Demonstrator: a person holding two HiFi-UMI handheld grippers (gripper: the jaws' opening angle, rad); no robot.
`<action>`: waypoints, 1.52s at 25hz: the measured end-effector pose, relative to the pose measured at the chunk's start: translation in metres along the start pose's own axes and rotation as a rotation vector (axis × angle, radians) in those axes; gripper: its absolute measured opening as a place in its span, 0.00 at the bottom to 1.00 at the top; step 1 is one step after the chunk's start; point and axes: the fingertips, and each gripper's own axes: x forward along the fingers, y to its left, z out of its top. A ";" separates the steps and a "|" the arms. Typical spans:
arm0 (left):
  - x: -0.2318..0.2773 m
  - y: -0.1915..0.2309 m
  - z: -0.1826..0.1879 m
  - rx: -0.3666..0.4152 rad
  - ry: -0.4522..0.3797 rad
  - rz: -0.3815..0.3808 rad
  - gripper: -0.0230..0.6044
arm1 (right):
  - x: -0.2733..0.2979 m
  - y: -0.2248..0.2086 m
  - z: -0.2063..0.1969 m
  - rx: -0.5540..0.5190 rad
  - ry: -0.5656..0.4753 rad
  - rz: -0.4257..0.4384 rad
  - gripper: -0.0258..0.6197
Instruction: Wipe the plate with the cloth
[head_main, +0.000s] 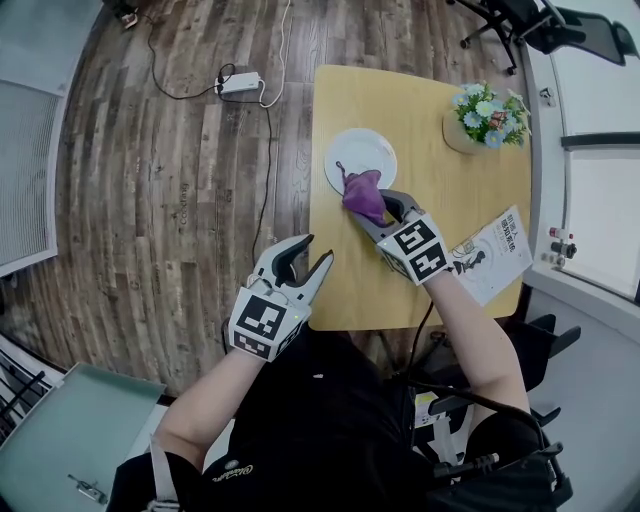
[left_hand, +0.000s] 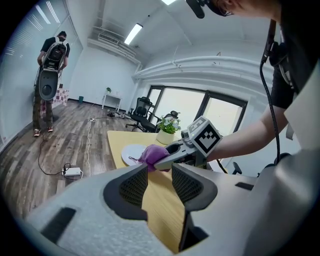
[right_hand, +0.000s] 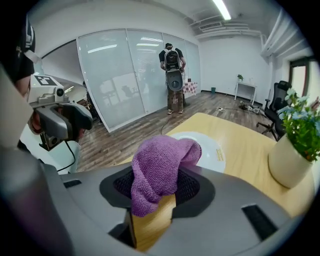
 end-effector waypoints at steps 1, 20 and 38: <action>0.000 0.000 0.000 0.000 0.000 0.000 0.27 | -0.002 -0.007 0.005 0.001 -0.014 -0.019 0.29; -0.006 0.005 -0.003 -0.014 -0.001 0.020 0.27 | 0.009 -0.083 0.028 0.028 -0.014 -0.191 0.29; 0.004 -0.006 -0.004 -0.004 0.007 -0.009 0.27 | -0.008 -0.087 0.036 0.040 -0.067 -0.211 0.29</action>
